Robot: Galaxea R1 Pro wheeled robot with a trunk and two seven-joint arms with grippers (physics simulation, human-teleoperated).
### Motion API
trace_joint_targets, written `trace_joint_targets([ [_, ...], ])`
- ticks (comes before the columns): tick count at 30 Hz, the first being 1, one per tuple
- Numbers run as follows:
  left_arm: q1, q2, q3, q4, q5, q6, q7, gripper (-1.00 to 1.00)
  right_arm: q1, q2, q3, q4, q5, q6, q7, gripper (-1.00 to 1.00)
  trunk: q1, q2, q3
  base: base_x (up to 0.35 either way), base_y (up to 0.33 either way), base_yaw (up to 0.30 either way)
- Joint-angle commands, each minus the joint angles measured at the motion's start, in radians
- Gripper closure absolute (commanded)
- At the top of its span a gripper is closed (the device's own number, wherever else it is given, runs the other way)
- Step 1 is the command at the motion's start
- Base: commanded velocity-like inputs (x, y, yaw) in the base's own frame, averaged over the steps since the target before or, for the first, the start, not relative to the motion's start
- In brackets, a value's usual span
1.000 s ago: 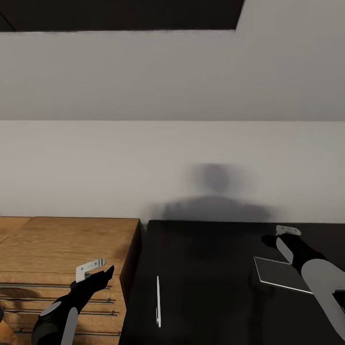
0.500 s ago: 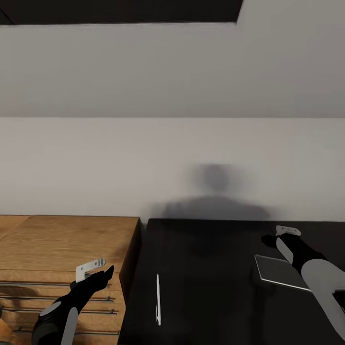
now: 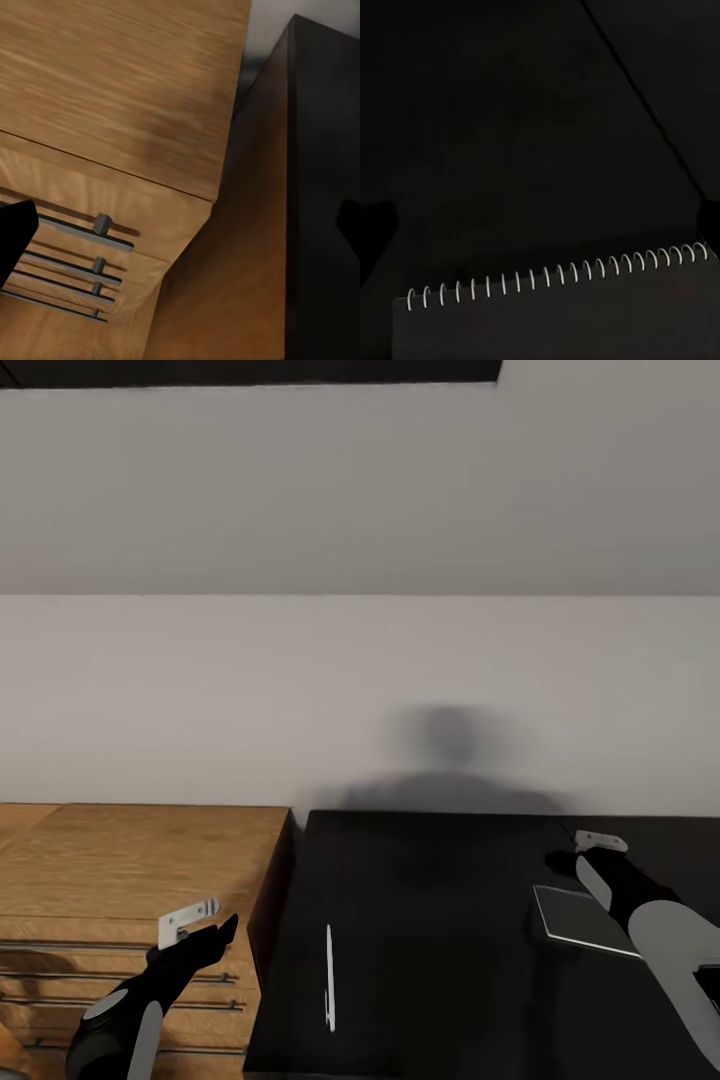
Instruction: In the bedroom, organize the workspace by keeping the computer under the desk, ensuring the monitor is on the desk, placing the keyboard on the desk next to the monitor, placing the mouse on the desk next to the keyboard, moving the folder from the swivel chair onto the desk next to the mouse, stacking the notebook on top of the folder with the pen on top of the notebook, and positioning the swivel chair next to the desk.
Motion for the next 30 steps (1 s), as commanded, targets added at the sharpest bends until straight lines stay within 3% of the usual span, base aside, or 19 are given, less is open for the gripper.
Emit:
trace_joint_targets([
  [1, -0.001, -0.001, 0.003, -0.001, 0.006, 0.006, -0.004, -1.0, 0.0, -0.001, 0.009, -0.002, -0.01, 0.005, -0.006, -1.0, 0.004, -0.008, -0.004, 0.0, 0.0, 0.0],
  [27, -0.001, -0.002, 0.003, -0.001, 0.006, 0.006, -0.004, -1.0, 0.0, -0.003, 0.012, 0.003, -0.004, 0.004, -0.011, -1.0, 0.104, -0.19, -0.086, 0.0, 0.0, 0.0],
  [30, -0.001, -0.002, 0.003, -0.001, 0.006, 0.006, -0.004, -1.0, 0.0, -0.002, 0.013, 0.004, -0.004, 0.004, -0.012, -1.0, 0.104, -0.19, -0.086, 0.0, 0.0, 0.0],
])
